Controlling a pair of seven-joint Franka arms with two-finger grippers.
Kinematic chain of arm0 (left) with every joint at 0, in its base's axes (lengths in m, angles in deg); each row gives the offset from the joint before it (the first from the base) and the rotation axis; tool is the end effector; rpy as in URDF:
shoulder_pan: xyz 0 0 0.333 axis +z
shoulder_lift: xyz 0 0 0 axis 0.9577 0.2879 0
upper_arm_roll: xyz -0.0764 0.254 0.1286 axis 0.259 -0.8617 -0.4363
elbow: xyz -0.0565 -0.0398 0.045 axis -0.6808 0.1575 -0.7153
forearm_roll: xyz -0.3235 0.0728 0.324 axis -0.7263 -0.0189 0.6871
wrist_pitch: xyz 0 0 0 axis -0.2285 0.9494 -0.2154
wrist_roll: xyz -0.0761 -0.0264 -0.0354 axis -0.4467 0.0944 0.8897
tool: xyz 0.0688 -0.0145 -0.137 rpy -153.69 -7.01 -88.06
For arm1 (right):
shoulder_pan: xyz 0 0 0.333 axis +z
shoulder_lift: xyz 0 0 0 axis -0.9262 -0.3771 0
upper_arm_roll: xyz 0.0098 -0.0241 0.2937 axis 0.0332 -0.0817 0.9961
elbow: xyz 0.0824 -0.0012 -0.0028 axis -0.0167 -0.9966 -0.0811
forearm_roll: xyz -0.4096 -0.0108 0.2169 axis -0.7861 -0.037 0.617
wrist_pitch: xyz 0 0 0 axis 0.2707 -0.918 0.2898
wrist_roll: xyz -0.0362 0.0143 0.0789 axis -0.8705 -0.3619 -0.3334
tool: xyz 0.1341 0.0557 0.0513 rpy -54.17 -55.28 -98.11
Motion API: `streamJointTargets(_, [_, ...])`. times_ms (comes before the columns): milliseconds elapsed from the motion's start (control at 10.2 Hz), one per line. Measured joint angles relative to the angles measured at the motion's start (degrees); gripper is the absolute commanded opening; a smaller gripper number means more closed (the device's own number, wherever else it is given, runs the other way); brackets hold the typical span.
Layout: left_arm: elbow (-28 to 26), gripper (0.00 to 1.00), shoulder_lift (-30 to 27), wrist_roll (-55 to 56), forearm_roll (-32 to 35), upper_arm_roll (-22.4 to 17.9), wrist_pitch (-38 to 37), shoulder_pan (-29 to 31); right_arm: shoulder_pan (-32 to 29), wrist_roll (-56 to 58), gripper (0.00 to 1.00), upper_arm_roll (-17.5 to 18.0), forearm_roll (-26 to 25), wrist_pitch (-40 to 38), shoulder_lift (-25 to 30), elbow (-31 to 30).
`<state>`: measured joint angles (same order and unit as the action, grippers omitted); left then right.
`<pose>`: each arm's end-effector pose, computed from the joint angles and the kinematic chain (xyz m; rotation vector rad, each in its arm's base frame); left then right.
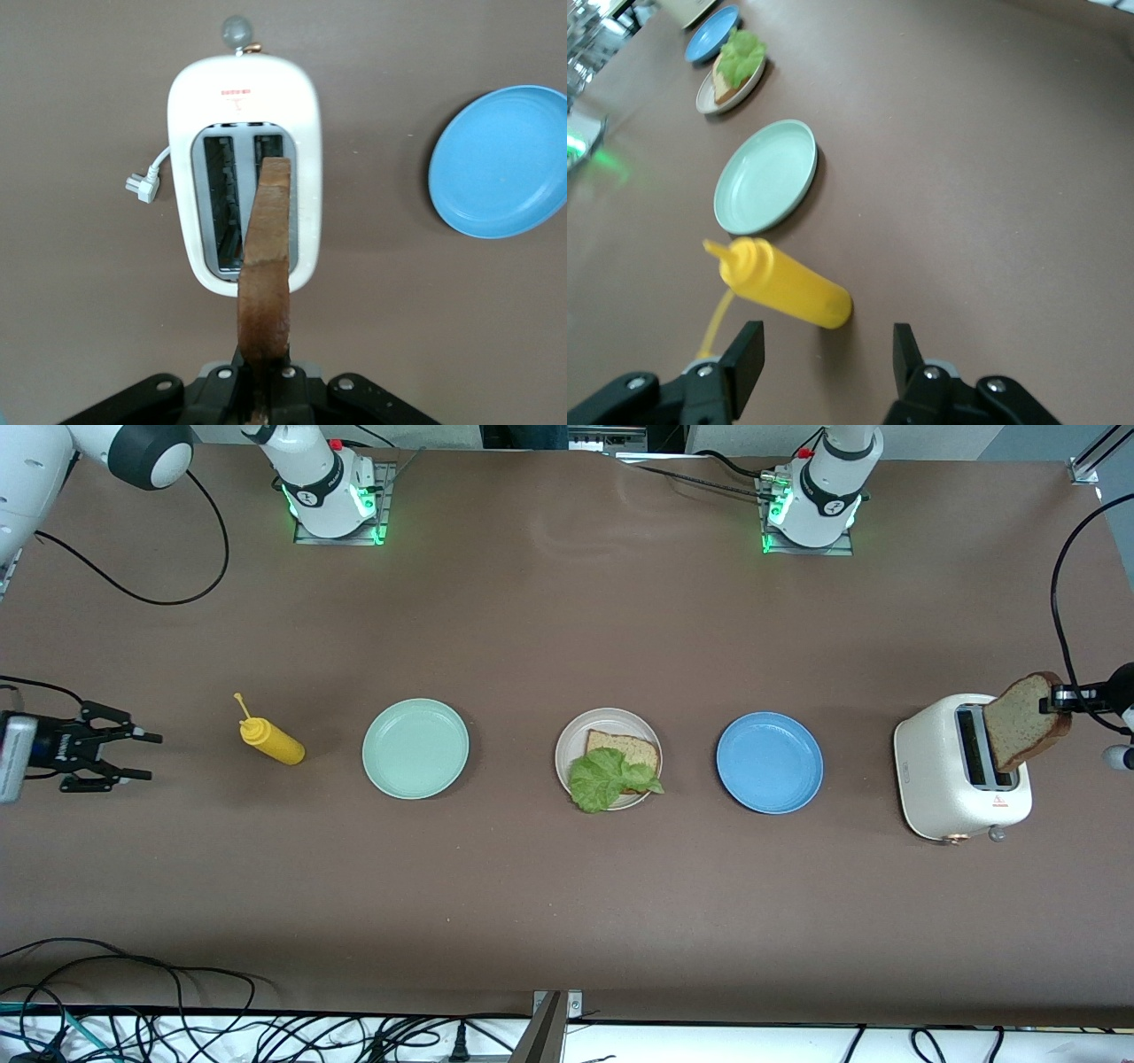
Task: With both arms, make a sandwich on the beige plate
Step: 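Lift the bread with the left gripper while the right gripper withdraws, then carry the bread slice with the left gripper and lay it on the lettuce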
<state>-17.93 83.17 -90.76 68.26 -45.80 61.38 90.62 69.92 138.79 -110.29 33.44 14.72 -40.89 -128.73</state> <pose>0.6622 0.1472 0.4252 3.1052 -0.0788 -0.4564 0.6732 -0.2563 0.2573 -2.1820 -0.9711 -0.3219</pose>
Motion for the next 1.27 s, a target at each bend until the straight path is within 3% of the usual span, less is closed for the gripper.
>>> streamJointTargets(196, [4.9,0.00,-0.1,0.1,0.0,1.3,-7.3,-2.9,0.1,-15.1,0.69,-0.5,-1.8,-2.2,0.2,5.8])
streamJointTargets(489, [6.6,0.00,0.0,0.8,-1.6,6.6,-9.7,-7.6,0.6,-34.2,0.70,-0.6,-3.8,-2.7,0.9,11.1])
streamJointTargets(881, [6.2,0.00,6.2,4.3,-20.2,7.4,-9.3,-11.9,2.5,-51.8,0.73,-0.7,-9.6,-2.9,3.8,12.8])
streamJointTargets(1272, [6.1,0.00,16.2,8.8,-38.9,7.5,1.0,-19.7,7.8,-66.2,0.78,-1.4,-20.0,-3.4,5.5,17.8])
